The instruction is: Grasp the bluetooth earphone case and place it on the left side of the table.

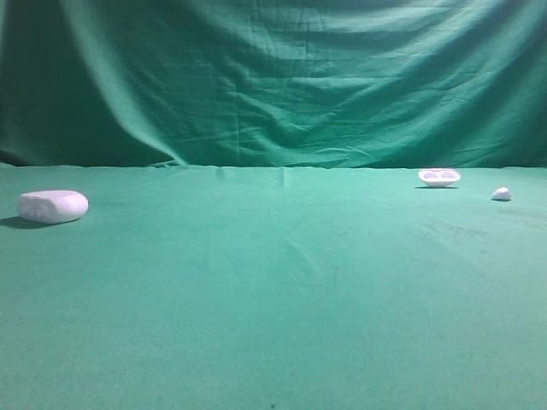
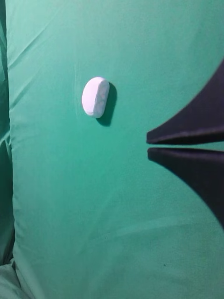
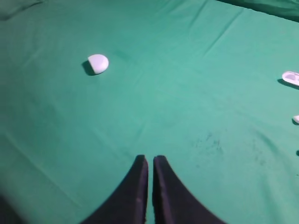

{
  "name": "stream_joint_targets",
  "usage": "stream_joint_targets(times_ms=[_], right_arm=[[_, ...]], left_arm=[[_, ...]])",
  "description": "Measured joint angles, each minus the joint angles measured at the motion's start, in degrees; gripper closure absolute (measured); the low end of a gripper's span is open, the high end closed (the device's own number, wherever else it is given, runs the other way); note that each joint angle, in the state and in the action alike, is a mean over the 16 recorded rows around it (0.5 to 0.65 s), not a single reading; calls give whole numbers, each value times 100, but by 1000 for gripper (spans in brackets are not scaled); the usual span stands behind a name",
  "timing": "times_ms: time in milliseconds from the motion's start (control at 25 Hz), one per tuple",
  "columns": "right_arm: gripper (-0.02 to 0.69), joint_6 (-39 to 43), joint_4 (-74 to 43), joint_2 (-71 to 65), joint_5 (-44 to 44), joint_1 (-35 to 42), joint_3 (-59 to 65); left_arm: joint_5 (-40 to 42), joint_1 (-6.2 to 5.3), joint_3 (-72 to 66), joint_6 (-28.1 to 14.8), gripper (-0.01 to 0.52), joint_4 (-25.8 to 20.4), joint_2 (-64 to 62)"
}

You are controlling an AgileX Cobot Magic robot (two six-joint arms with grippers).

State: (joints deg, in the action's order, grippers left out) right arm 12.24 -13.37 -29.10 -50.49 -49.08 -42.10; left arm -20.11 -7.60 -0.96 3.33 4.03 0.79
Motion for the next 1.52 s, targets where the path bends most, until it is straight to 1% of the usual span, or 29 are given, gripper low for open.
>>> stream_joint_targets(times_ms=[160,320,520,760,920,1160,1520], right_arm=[[665,-304,189,7,141,297,118],[665,-425,288,92,522,921,432],[665,-490,394,476,1243,2096,1136],[665,-508,566,1370,2058,3639,2270],[665,-509,683,2039,2366,4367,2994],[665,-509,846,2734,2515,4901,3793],[665,-509,1058,2978,2698,5003,4287]], left_arm=[[0,0,0,0,514,0,0],[0,0,0,0,514,0,0],[0,0,0,0,514,0,0],[0,0,0,0,514,0,0],[0,0,0,0,514,0,0],[0,0,0,0,514,0,0],[0,0,0,0,514,0,0]])
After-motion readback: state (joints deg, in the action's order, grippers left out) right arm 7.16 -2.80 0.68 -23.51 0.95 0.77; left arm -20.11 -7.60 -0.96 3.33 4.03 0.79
